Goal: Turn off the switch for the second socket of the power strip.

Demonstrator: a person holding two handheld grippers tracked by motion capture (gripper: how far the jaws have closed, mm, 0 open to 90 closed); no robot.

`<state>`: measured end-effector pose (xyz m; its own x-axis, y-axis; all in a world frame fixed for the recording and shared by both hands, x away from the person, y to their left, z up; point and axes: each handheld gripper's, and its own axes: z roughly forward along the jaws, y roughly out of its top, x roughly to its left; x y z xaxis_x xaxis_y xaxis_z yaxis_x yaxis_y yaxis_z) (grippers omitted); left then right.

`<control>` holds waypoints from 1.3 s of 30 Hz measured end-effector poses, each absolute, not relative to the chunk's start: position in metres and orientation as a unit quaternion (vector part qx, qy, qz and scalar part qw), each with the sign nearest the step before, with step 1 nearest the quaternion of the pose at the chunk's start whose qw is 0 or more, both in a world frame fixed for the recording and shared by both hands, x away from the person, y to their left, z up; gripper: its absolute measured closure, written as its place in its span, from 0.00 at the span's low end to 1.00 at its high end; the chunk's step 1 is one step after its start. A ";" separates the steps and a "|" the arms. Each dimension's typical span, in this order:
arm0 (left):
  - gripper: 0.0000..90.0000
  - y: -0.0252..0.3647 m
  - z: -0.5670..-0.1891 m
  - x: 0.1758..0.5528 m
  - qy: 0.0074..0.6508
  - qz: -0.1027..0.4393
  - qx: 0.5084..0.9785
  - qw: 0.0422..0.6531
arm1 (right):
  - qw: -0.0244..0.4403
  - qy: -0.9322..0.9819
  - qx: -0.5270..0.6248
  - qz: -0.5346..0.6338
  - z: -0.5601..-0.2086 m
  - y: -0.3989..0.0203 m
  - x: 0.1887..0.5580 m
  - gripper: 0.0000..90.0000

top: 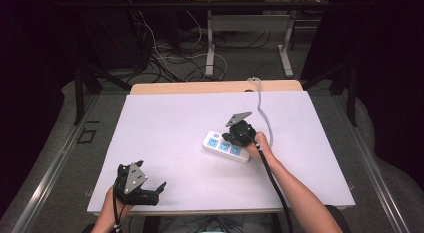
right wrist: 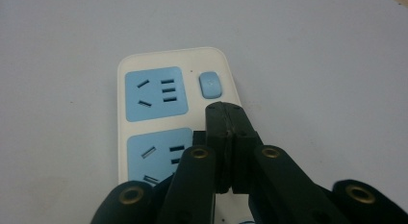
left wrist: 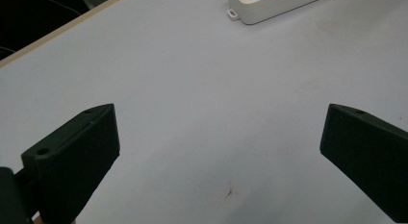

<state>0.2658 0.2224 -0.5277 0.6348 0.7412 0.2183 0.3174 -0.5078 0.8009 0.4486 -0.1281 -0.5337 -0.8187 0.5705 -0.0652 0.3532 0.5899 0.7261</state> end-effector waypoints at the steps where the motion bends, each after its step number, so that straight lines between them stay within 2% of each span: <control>1: 0.00 0.223 -0.528 0.266 0.321 0.281 0.822 0.377 | 0.142 0.882 0.266 0.362 -0.533 -0.130 0.448 1.00; 22: 0.00 0.221 -0.528 0.267 0.320 0.280 0.823 0.376 | 0.164 0.875 0.264 0.370 -0.535 -0.130 0.447 1.00; 39: 0.00 0.221 -0.528 0.266 0.320 0.282 0.823 0.376 | 0.151 0.875 0.274 0.370 -0.536 -0.132 0.446 1.00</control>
<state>0.2665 0.2208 -0.5284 0.6358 0.7390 0.2228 0.3153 -0.5121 0.7990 0.4465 -0.1320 -0.5356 -0.8045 0.5907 -0.0626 0.3667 0.5769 0.7299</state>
